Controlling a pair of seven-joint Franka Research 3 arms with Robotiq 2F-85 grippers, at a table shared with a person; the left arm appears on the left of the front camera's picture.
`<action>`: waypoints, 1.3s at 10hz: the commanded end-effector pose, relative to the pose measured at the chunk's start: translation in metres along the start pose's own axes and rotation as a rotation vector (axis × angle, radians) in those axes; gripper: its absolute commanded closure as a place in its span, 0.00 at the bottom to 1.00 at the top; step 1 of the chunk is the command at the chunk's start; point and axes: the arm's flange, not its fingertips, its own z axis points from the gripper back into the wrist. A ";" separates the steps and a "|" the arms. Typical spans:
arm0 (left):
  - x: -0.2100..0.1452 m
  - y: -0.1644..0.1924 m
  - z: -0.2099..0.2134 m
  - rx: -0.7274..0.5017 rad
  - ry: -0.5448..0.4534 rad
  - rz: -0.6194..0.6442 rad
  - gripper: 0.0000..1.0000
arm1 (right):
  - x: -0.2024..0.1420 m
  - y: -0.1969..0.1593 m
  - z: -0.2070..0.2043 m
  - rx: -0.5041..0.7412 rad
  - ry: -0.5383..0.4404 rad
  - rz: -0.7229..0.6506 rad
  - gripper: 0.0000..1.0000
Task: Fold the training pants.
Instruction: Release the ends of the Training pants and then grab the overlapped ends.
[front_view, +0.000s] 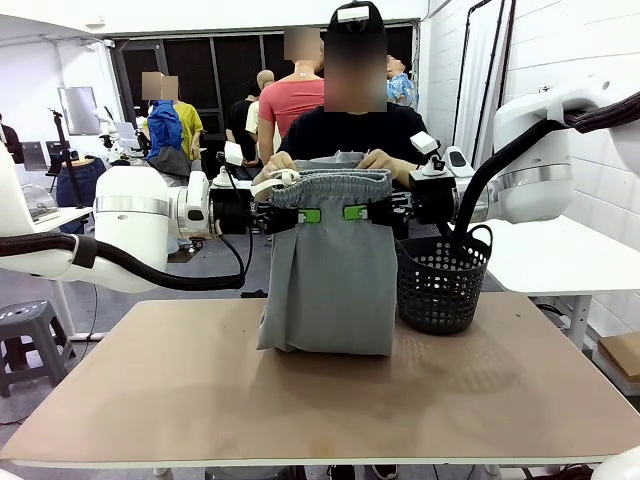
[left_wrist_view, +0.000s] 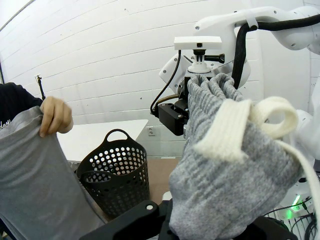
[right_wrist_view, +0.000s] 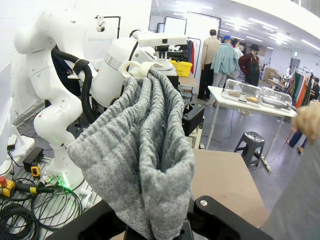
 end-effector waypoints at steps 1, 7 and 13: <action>0.003 -0.001 -0.001 0.001 -0.003 0.004 1.00 | -0.001 0.004 0.001 -0.001 -0.021 0.003 1.00; 0.003 -0.001 -0.001 0.001 -0.003 0.004 1.00 | -0.001 0.004 0.001 -0.001 -0.021 0.003 1.00; 0.003 -0.001 -0.001 0.001 -0.003 0.004 1.00 | -0.001 0.004 0.001 -0.001 -0.021 0.003 1.00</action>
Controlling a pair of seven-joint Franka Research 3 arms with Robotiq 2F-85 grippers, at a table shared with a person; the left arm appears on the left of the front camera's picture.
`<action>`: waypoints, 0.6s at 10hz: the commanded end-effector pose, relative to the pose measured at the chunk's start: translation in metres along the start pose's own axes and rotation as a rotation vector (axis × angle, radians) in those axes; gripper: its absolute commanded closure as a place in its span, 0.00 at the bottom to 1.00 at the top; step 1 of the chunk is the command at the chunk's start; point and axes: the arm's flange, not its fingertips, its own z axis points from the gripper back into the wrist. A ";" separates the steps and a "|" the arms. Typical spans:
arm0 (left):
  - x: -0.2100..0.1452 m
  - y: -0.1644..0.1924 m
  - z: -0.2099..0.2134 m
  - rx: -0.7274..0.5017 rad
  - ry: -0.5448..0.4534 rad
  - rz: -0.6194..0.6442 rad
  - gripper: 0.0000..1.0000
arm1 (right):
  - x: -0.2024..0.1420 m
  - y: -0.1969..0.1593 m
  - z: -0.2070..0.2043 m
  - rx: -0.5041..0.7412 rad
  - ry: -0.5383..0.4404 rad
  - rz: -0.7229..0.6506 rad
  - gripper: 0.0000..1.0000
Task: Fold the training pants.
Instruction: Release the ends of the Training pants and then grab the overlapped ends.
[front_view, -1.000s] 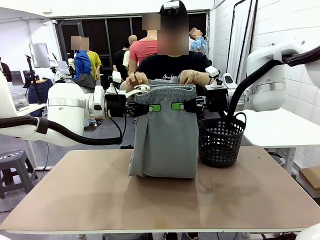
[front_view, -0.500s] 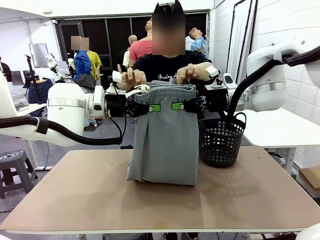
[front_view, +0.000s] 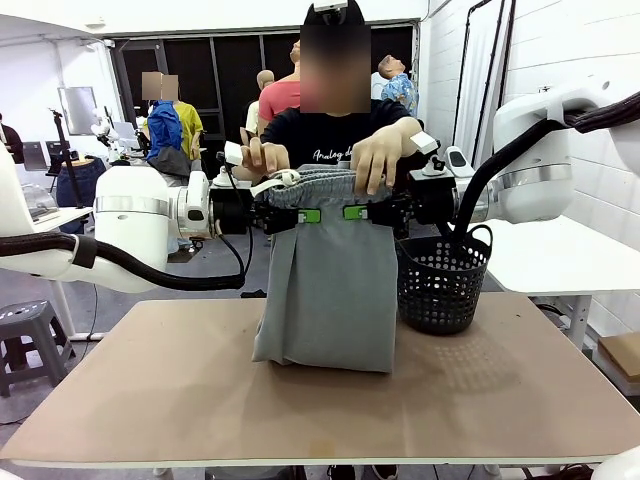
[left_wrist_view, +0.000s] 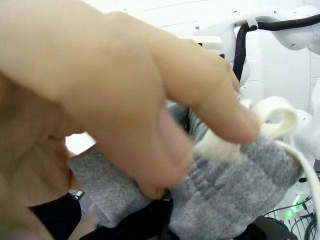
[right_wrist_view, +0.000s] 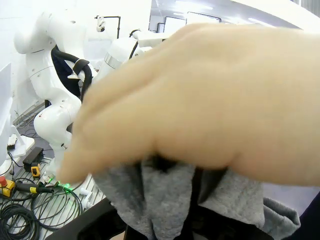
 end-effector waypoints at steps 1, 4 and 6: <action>0.003 -0.001 -0.001 0.001 -0.003 0.004 1.00 | -0.001 0.004 0.000 -0.001 -0.020 0.003 1.00; 0.003 -0.001 -0.001 0.001 -0.003 0.004 1.00 | -0.001 0.004 0.000 -0.001 -0.020 0.003 1.00; 0.003 -0.001 -0.001 0.001 -0.003 0.004 1.00 | -0.001 0.004 0.000 -0.001 -0.020 0.003 1.00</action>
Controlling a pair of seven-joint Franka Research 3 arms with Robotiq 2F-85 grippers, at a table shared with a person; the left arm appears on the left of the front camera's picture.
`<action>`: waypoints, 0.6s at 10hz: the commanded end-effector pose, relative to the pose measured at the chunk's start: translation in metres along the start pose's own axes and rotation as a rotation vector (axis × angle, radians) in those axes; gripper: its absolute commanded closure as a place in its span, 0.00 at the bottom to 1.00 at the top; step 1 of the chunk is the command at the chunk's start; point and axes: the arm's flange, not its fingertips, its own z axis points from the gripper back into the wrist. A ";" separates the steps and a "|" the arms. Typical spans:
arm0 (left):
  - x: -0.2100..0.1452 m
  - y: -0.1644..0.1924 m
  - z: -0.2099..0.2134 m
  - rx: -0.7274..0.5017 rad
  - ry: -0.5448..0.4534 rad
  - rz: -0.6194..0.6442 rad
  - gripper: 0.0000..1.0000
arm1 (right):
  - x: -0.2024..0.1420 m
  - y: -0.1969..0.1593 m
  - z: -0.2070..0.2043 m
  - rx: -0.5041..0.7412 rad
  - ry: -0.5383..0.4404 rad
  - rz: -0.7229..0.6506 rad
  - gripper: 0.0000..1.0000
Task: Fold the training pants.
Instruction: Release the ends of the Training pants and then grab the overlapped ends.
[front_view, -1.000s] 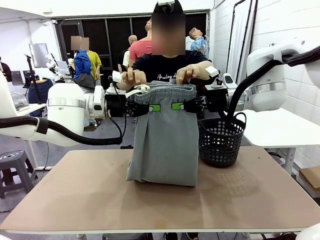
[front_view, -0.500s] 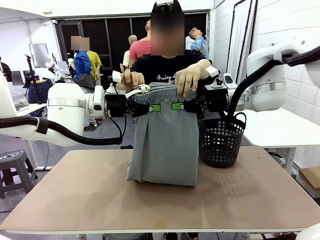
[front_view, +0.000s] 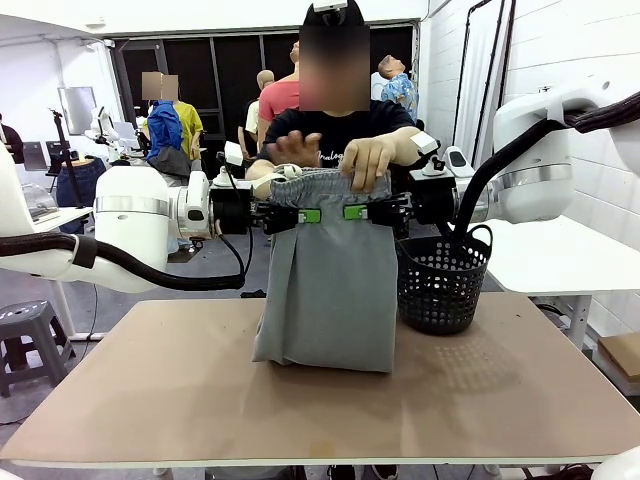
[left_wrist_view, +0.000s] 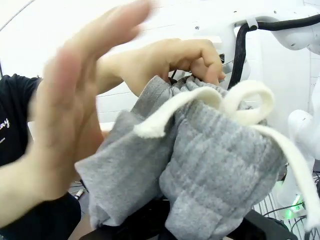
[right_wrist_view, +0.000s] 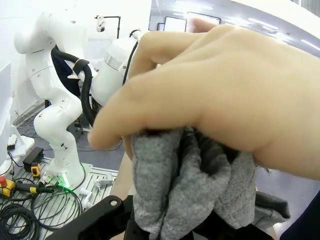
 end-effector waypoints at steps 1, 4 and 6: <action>0.003 -0.001 -0.001 0.001 -0.004 0.004 1.00 | -0.001 0.004 0.000 -0.001 -0.020 0.003 1.00; 0.003 -0.001 -0.001 0.001 -0.004 0.004 1.00 | -0.001 0.004 0.000 -0.001 -0.020 0.003 1.00; 0.003 -0.001 -0.001 0.001 -0.004 0.004 1.00 | -0.001 0.004 0.000 -0.001 -0.020 0.003 1.00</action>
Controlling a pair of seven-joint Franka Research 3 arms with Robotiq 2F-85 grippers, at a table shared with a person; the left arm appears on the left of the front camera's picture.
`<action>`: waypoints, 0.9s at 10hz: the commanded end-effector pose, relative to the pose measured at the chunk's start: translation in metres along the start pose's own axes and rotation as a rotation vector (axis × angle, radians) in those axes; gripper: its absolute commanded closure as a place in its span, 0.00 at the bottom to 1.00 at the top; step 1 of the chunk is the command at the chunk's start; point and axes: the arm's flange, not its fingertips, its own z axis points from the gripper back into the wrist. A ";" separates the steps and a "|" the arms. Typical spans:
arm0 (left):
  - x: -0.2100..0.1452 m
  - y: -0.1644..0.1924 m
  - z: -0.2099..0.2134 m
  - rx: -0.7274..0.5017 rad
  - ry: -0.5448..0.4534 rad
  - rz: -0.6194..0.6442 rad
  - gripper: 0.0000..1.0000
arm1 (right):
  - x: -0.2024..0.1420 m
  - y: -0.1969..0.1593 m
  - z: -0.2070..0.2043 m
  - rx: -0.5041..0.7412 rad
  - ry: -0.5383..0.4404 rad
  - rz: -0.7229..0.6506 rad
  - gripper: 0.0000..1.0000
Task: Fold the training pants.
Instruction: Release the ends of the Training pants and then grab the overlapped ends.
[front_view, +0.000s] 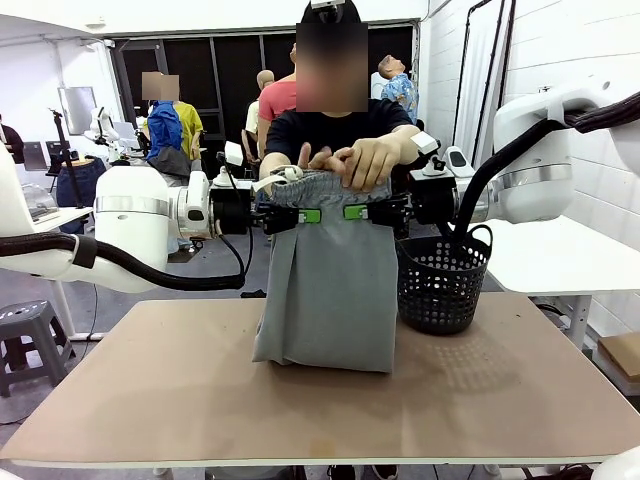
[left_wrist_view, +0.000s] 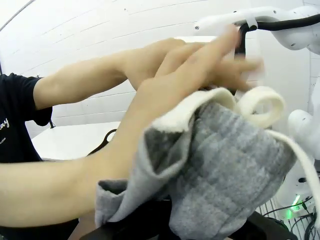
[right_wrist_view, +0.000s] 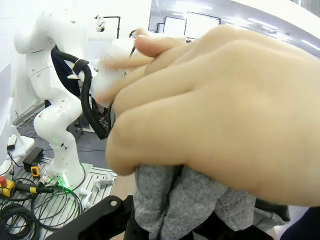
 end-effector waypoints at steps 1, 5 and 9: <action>0.003 -0.001 0.000 0.002 -0.004 0.004 1.00 | -0.001 0.004 0.000 0.000 -0.020 0.004 1.00; 0.003 -0.001 0.000 0.002 -0.004 0.004 1.00 | -0.001 0.004 0.000 0.000 -0.020 0.004 1.00; 0.003 -0.001 0.000 0.002 -0.004 0.004 1.00 | -0.001 0.004 0.000 0.000 -0.020 0.004 1.00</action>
